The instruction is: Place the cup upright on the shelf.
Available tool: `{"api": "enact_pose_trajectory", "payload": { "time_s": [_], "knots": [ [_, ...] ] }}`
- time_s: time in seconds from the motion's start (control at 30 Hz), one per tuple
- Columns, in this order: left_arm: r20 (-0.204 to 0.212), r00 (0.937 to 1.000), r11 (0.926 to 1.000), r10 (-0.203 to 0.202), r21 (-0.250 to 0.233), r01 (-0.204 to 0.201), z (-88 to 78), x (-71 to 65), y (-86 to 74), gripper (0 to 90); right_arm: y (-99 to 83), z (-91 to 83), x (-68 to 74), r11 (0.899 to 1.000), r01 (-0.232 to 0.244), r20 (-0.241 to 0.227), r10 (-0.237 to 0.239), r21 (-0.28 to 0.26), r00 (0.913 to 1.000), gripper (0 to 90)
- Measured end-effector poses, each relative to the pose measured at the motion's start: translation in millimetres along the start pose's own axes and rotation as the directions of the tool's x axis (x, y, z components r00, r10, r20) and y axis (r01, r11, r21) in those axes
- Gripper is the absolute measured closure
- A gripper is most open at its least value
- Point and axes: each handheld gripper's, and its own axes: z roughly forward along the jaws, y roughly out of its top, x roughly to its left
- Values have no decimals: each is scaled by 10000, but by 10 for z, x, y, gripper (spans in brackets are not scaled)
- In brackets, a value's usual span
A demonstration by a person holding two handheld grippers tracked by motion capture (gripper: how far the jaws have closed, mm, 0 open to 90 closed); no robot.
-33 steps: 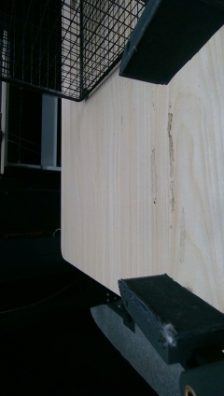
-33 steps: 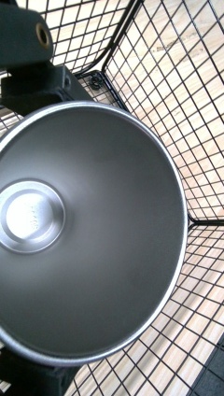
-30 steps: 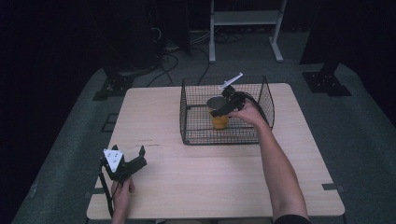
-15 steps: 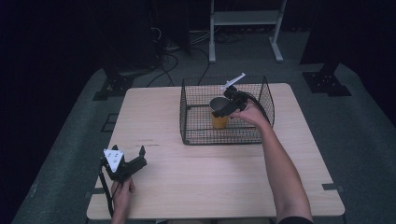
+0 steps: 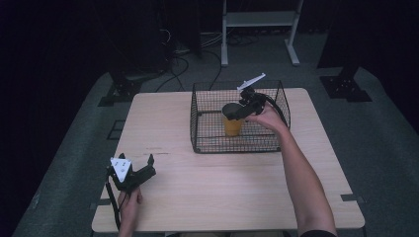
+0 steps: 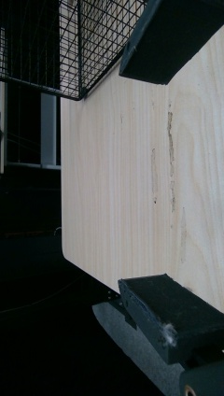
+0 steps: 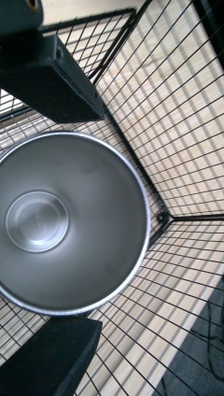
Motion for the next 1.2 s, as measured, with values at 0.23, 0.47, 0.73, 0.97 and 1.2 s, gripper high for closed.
{"api": "enact_pose_trajectory", "payload": {
  "time_s": [0.23,0.47,0.73,0.97,1.2],
  "knots": [
    [1,10000,10000,-14,15,14,2,2,0,8,42,-140,-22,9990,-134,86,138,-417,9999,0],
    [-3,10000,10000,-14,15,14,3,1,0,8,62,-341,-3,9971,-97,37,100,-749,9999,0],
    [31,10000,10000,-20,26,20,0,4,0,8,25,-635,-14,9915,-301,23,306,-1263,9995,0],
    [72,10000,10000,-41,13,41,-8,4,-2,8,-42,-849,69,9905,-276,9,280,-1349,9996,0],
    [68,10000,10000,-3,20,3,-6,1,-1,8,-89,-1039,129,9883,-151,-74,141,-1519,9999,0]
  ]
}}
